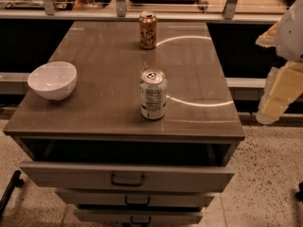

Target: Place 7up can into white bowl

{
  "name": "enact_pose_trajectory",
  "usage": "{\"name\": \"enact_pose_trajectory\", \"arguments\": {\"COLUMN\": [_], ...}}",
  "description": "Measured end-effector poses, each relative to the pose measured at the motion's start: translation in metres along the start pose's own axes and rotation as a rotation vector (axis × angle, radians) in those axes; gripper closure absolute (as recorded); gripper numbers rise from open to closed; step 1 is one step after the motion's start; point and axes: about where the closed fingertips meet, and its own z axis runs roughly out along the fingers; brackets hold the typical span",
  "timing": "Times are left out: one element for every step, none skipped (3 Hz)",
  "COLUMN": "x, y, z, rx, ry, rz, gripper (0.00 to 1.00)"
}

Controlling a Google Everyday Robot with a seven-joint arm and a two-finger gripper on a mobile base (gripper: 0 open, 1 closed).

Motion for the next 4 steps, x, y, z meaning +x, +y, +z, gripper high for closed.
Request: {"name": "enact_pose_trajectory", "arguments": {"x": [0.000, -0.016, -0.031, -0.094], "y": [0.000, -0.004, -0.012, -0.035], "z": [0.000, 0.017, 0.046, 0.056], "rx": [0.000, -0.013, -0.028, -0.020], "ry": [0.000, -0.139, -0.350, -0.676], "rz": [0.000, 0.089, 0.257, 0.317], "gripper": [0.00, 0.00, 0.00, 0.00]}}
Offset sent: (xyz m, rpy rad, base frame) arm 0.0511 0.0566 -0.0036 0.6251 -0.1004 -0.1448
